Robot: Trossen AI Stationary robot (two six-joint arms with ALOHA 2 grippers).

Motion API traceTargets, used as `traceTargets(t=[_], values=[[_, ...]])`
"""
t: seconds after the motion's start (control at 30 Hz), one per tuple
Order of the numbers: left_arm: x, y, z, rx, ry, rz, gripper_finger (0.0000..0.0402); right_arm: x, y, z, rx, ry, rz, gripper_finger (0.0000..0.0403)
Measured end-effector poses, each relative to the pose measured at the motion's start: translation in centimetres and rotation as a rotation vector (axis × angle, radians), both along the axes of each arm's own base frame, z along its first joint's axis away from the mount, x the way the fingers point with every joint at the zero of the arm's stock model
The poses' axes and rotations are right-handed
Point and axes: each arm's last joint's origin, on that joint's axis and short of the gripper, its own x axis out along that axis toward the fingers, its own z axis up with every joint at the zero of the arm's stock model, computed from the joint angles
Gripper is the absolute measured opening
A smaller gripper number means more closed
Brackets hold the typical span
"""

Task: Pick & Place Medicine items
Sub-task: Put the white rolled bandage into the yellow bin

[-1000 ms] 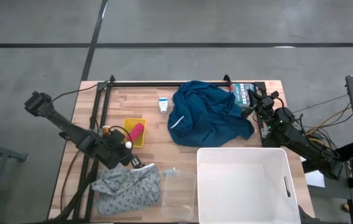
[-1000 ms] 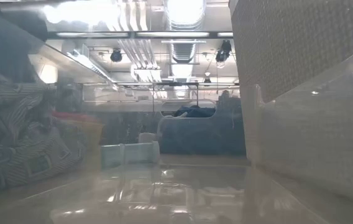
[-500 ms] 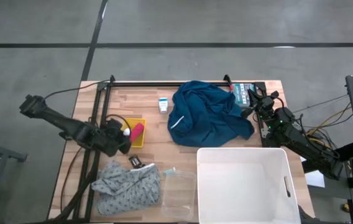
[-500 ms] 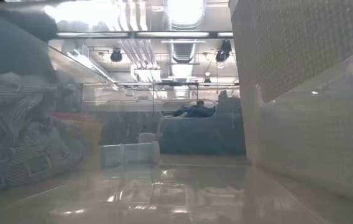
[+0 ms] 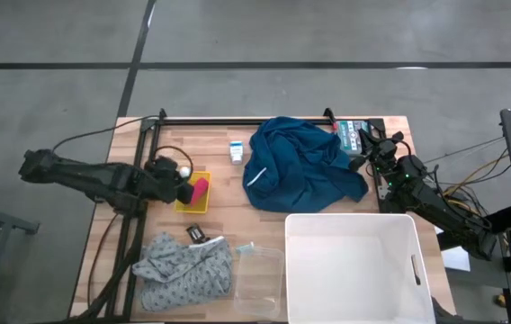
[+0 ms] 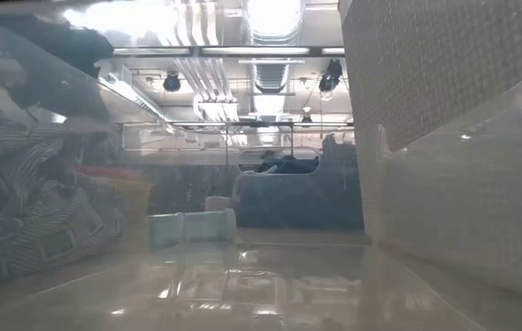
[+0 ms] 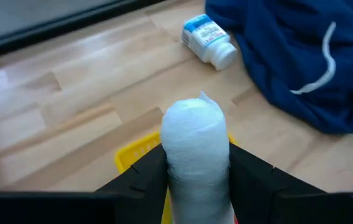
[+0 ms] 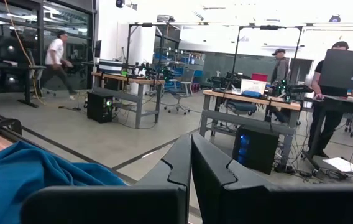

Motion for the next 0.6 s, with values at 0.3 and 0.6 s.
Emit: traceTargets(t=[0.3, 0.6], values=[[0.2, 1.9, 0.0, -0.045, 0.035, 0.023, 0.0146, 0.0, 0.0, 0.0, 0.0, 0.0, 0.0, 0.0008], [1.0, 2.5, -0.9, -0.096, 0.099, 0.043, 0.0146, 0.0, 0.0, 0.0, 0.0, 0.0, 0.0, 0.0008]])
